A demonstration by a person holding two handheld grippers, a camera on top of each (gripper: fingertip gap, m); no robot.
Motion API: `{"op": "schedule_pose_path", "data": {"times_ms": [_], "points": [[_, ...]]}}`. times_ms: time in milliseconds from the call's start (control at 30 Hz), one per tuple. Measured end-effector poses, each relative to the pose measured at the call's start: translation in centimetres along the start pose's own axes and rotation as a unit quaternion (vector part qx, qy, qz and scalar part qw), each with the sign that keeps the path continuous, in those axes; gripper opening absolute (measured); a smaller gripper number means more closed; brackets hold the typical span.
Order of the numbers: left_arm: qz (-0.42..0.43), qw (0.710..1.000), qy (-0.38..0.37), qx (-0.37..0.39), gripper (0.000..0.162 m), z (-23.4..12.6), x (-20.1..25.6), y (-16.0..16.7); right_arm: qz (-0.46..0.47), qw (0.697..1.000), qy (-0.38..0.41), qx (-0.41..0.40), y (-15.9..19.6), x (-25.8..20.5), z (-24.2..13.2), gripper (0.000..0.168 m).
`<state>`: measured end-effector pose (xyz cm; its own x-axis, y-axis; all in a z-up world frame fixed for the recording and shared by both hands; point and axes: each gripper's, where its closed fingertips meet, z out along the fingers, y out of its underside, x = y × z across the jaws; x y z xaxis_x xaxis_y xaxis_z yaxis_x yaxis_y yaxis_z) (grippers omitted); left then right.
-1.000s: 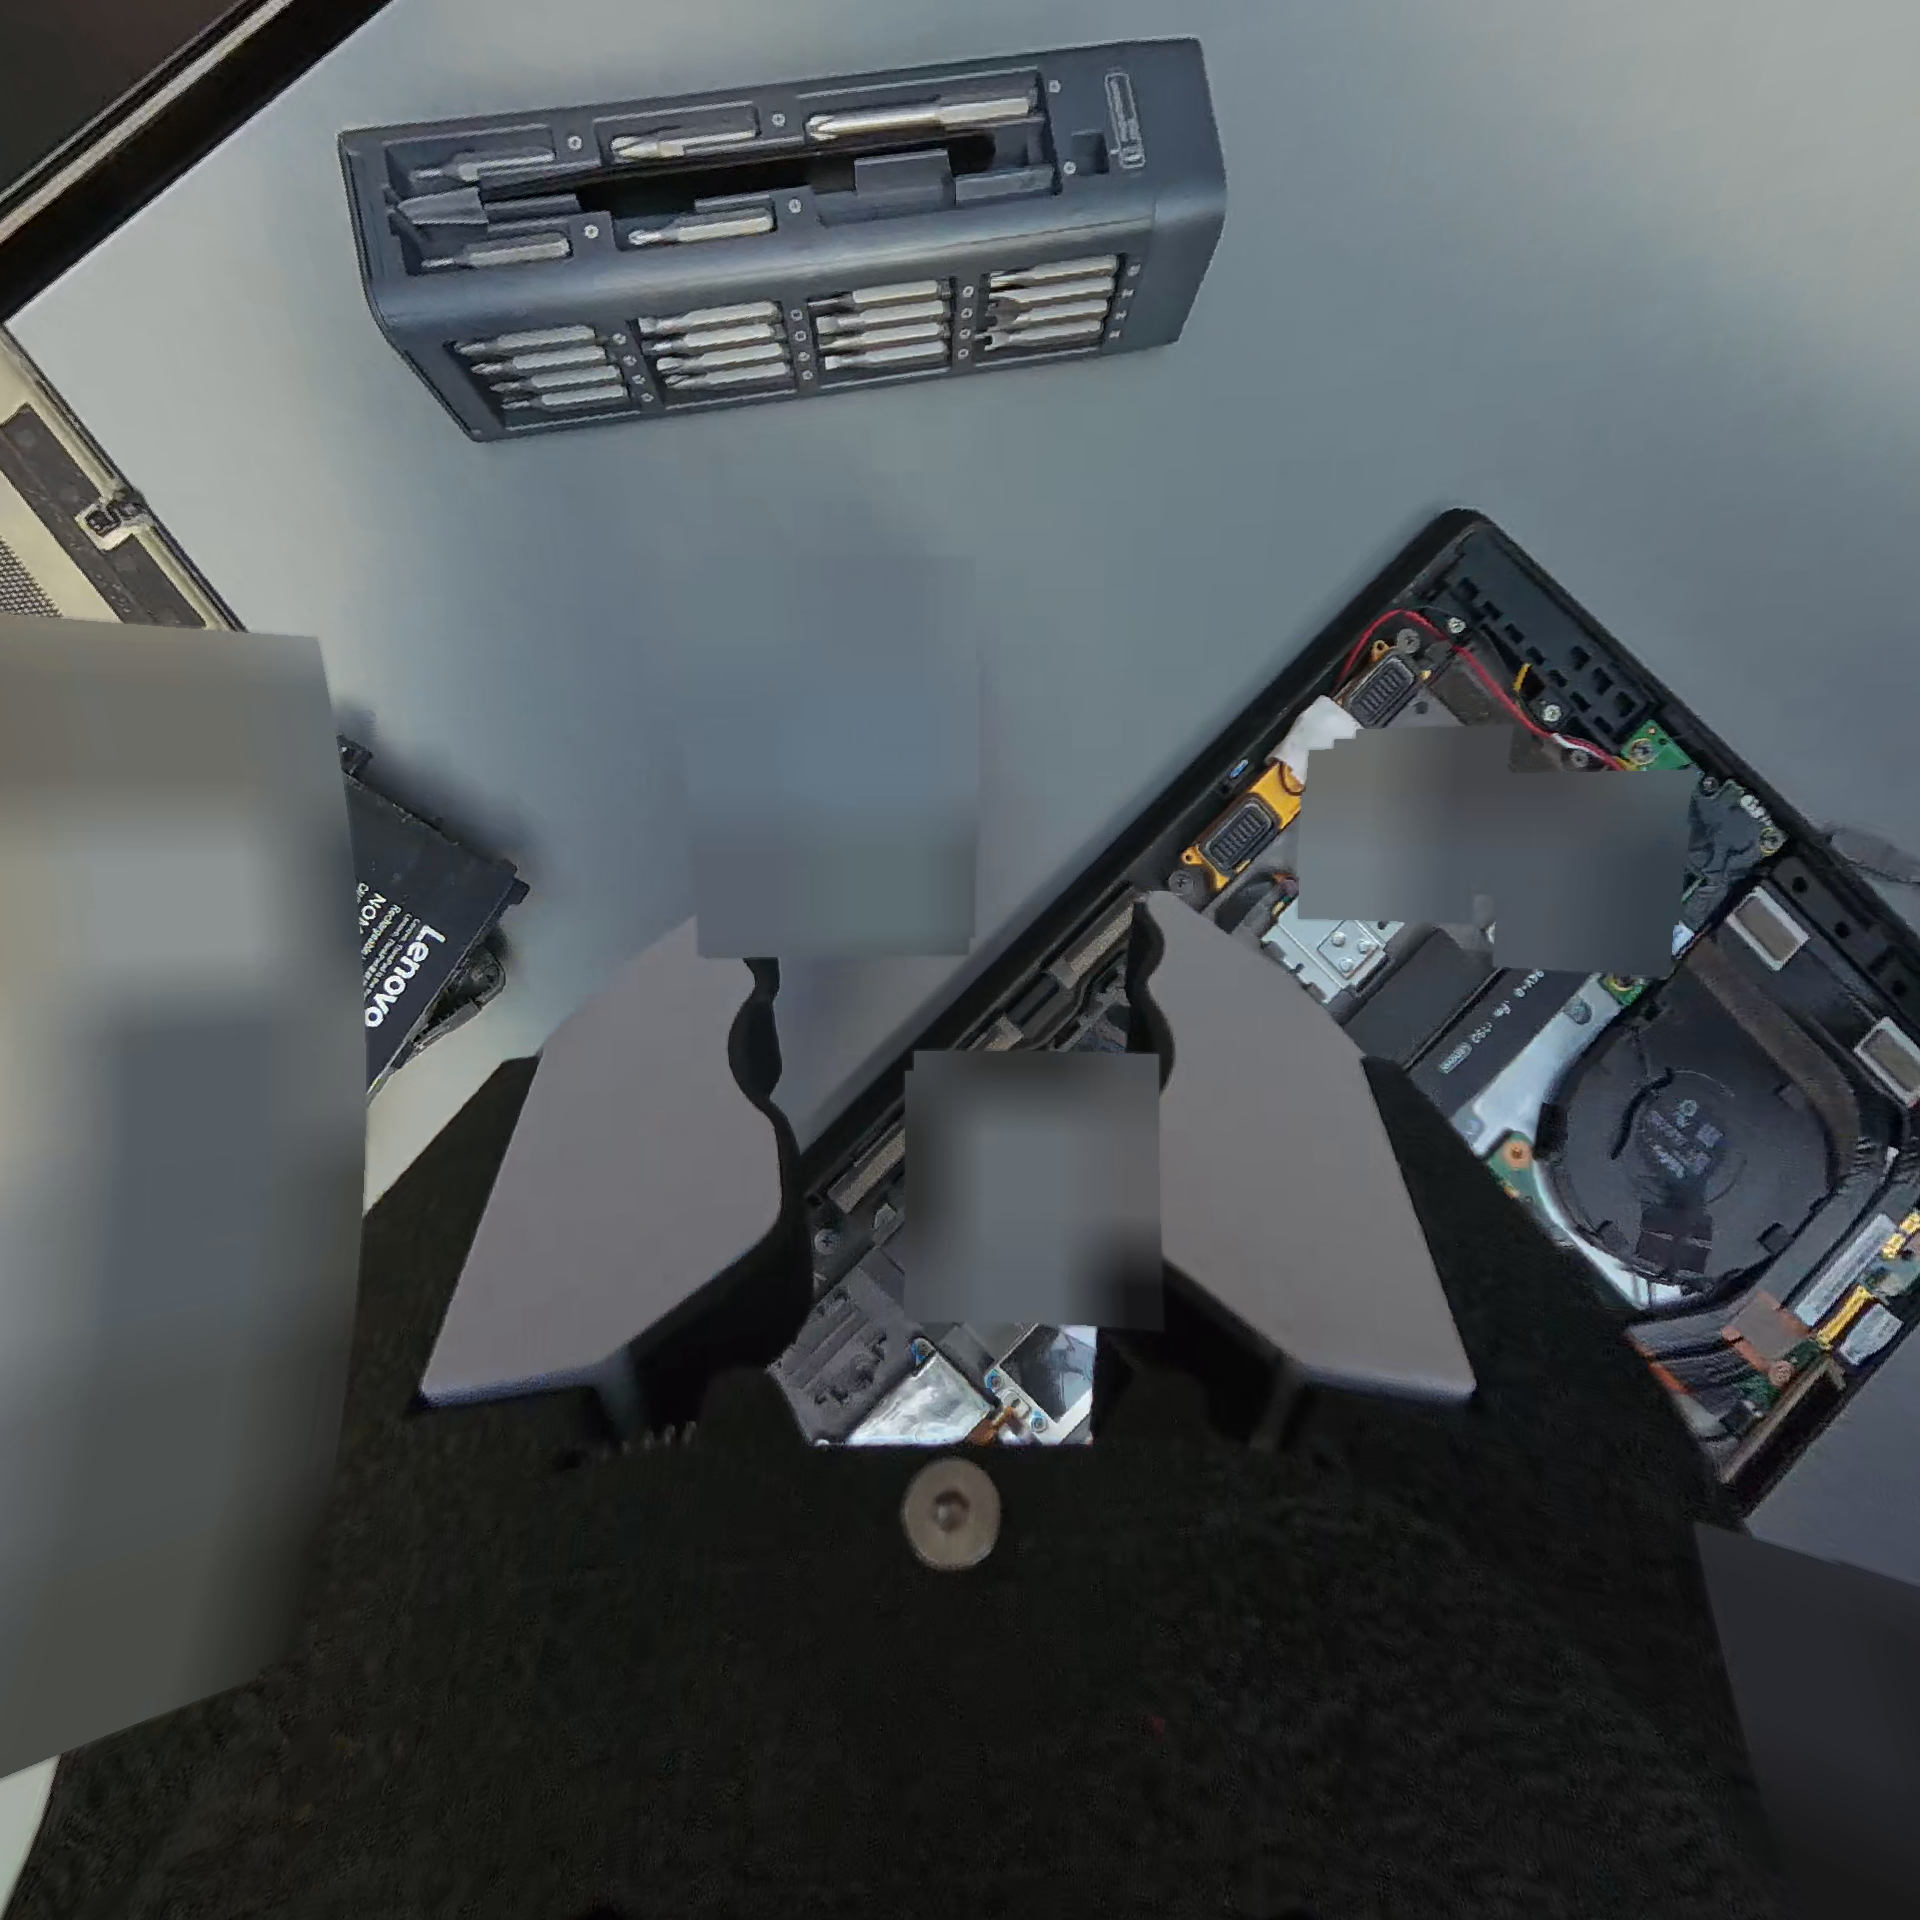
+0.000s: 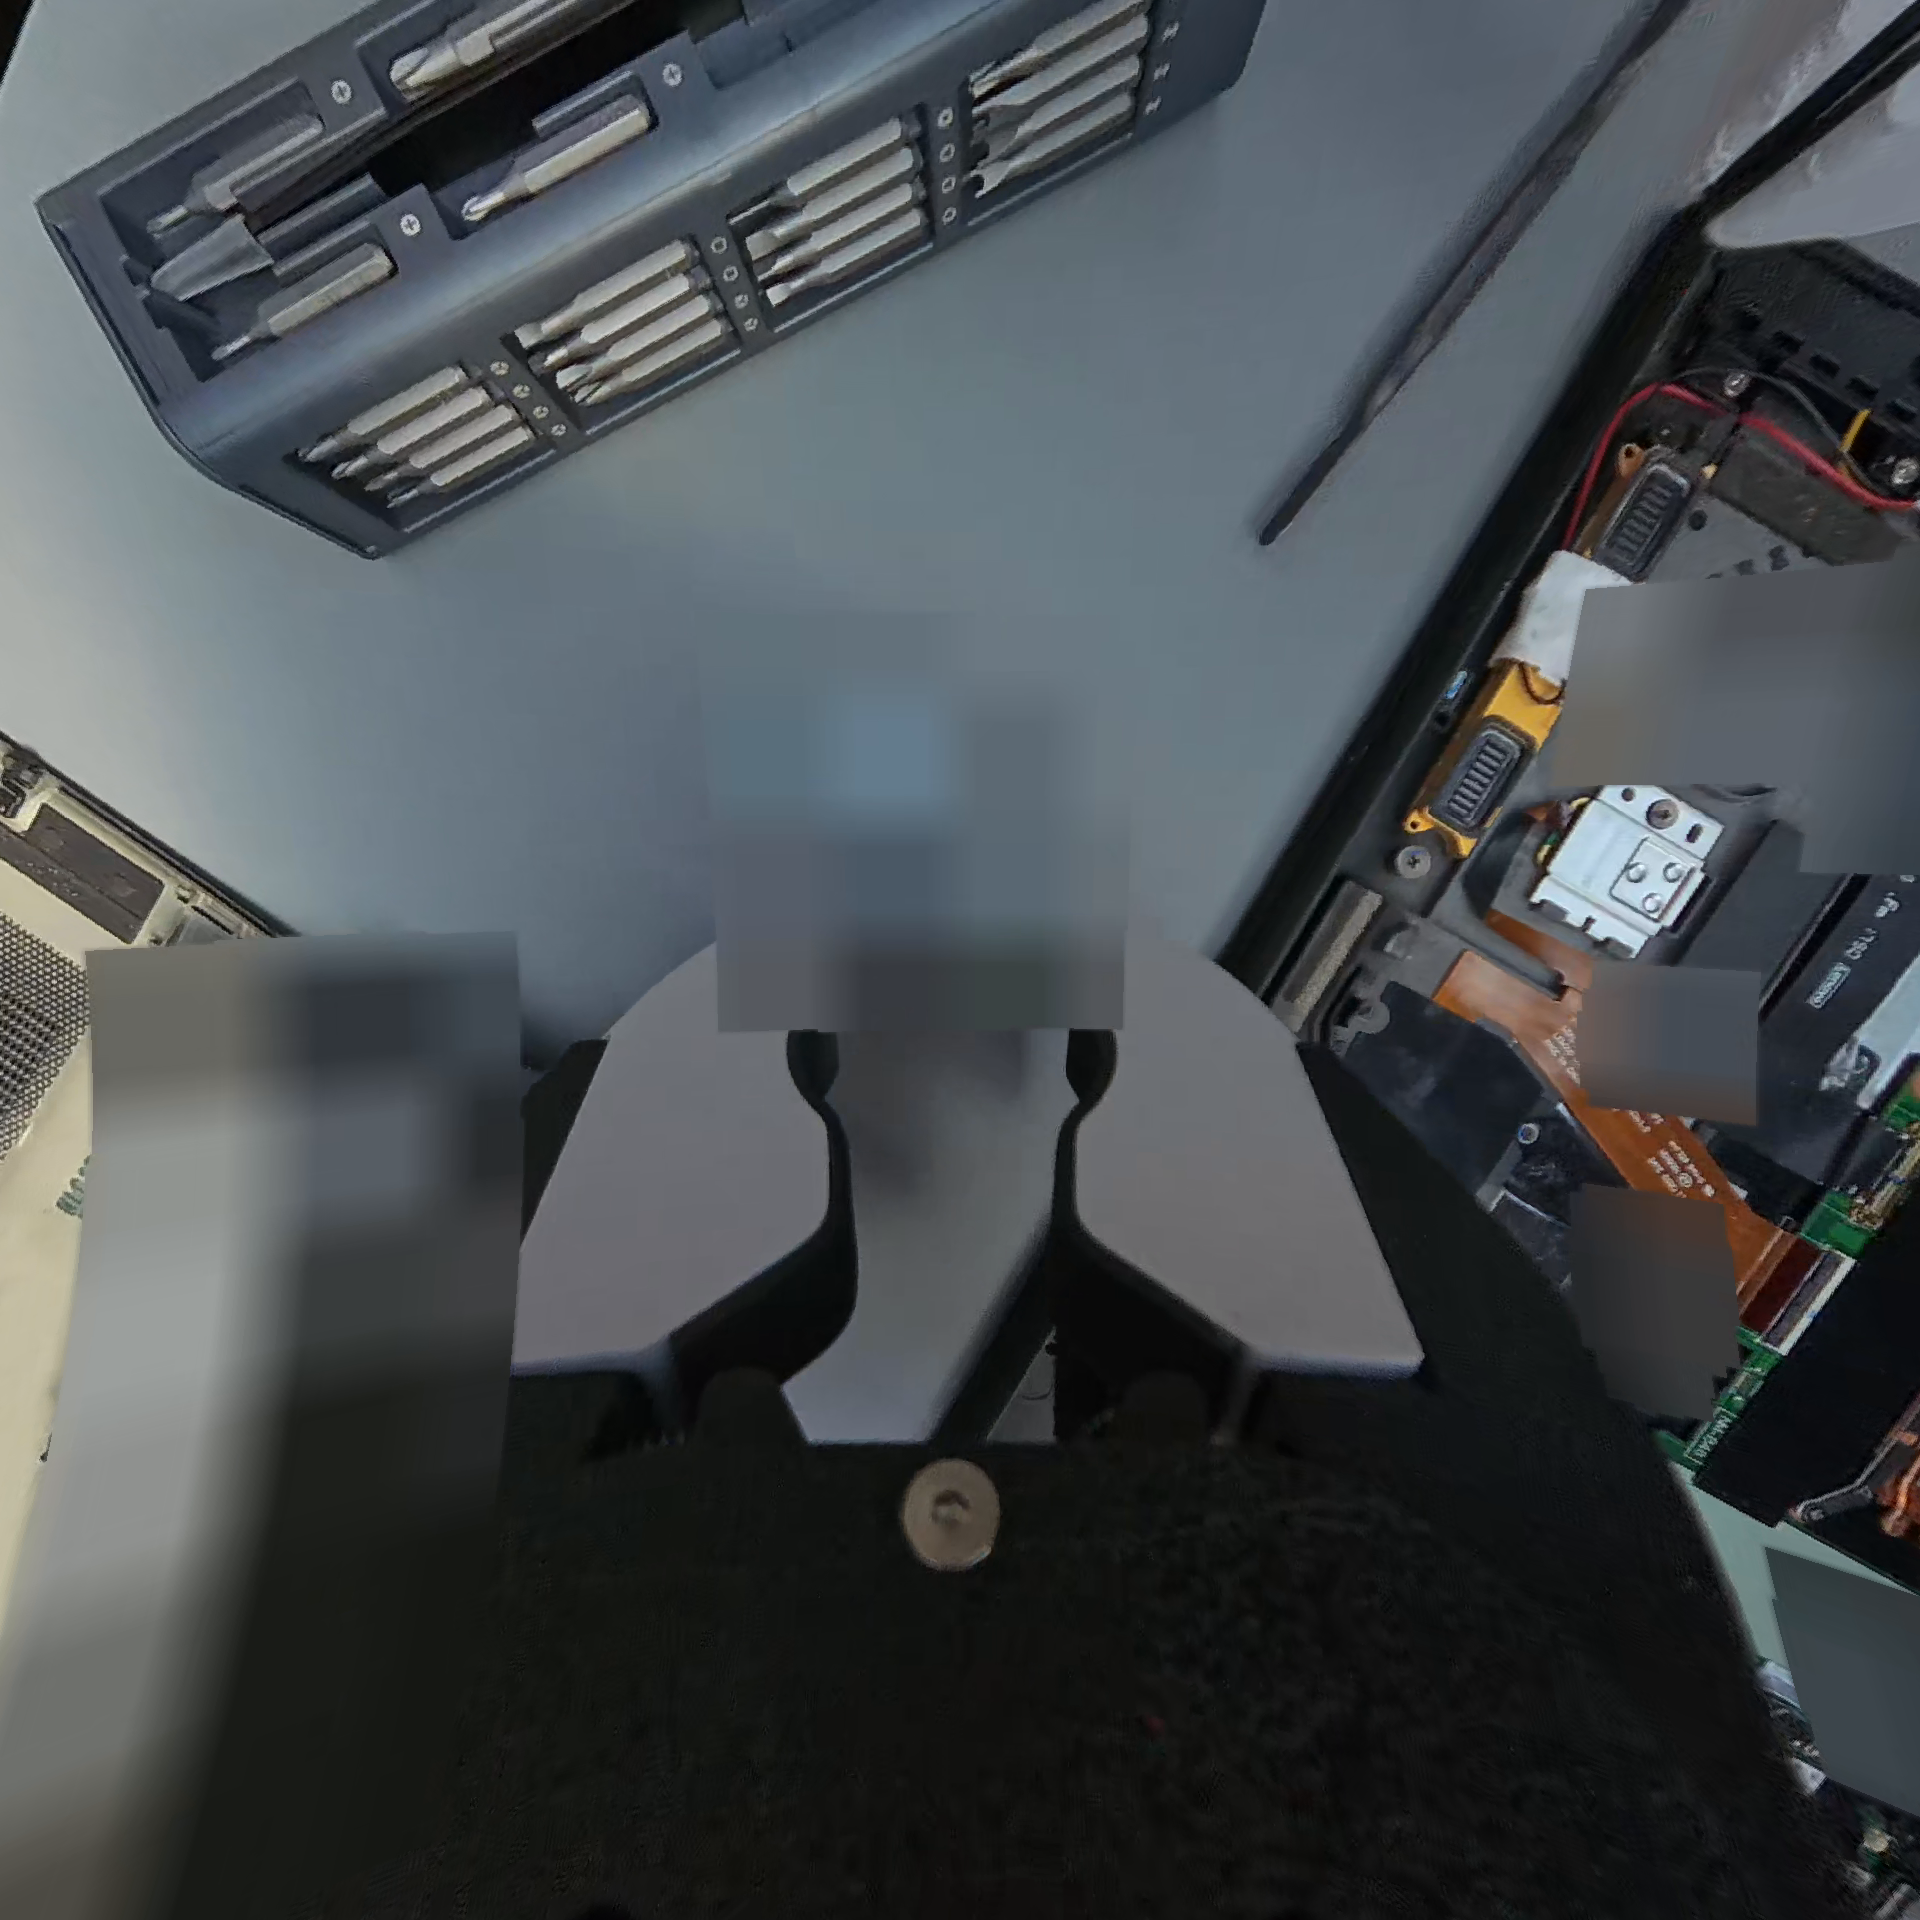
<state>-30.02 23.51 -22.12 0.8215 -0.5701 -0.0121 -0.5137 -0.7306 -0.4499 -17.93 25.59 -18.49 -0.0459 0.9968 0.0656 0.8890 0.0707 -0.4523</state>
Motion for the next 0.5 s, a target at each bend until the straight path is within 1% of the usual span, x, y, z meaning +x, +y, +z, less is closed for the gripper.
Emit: {"op": "schedule_pose_path", "data": {"times_ms": [33,100,133,200,233,300,433,500], "points": [[-0.004,1.000,0.002,0.000,0.040,0.0,-0.1,0.0,-0.004,1.000,0.008,0.003,0.6,0.5,-0.5,0.000],[-0.004,1.000,0.001,0.000,0.041,-0.1,-0.2,0.1,-0.023,0.999,0.044,0.010,2.1,2.1,-1.3,0.006],[-0.003,1.000,0.000,-0.003,0.041,-0.2,-0.2,0.2,-0.024,0.999,0.047,0.001,3.1,2.5,-1.4,0.013],[-0.003,1.000,-0.002,-0.003,0.041,-0.2,-0.4,0.2,-0.031,0.999,0.042,0.008,4.2,2.4,-1.3,0.036],[-0.005,1.000,0.000,-0.001,0.041,-0.2,-0.4,0.1,-0.040,0.998,0.037,0.011,4.6,2.1,-1.1,0.037],[-0.012,1.000,0.001,0.004,0.041,-0.3,-0.5,0.0,-0.063,0.996,0.051,0.029,4.4,2.4,-0.6,0.034],[-0.028,1.000,0.003,0.010,0.041,-0.3,-0.3,0.1,-0.109,0.993,0.014,0.047,4.1,2.2,1.2,0.024],[-0.034,0.999,0.004,0.010,0.041,-0.3,-0.2,0.3,-0.122,0.991,-0.006,0.052,4.0,2.3,1.9,0.024]]}}
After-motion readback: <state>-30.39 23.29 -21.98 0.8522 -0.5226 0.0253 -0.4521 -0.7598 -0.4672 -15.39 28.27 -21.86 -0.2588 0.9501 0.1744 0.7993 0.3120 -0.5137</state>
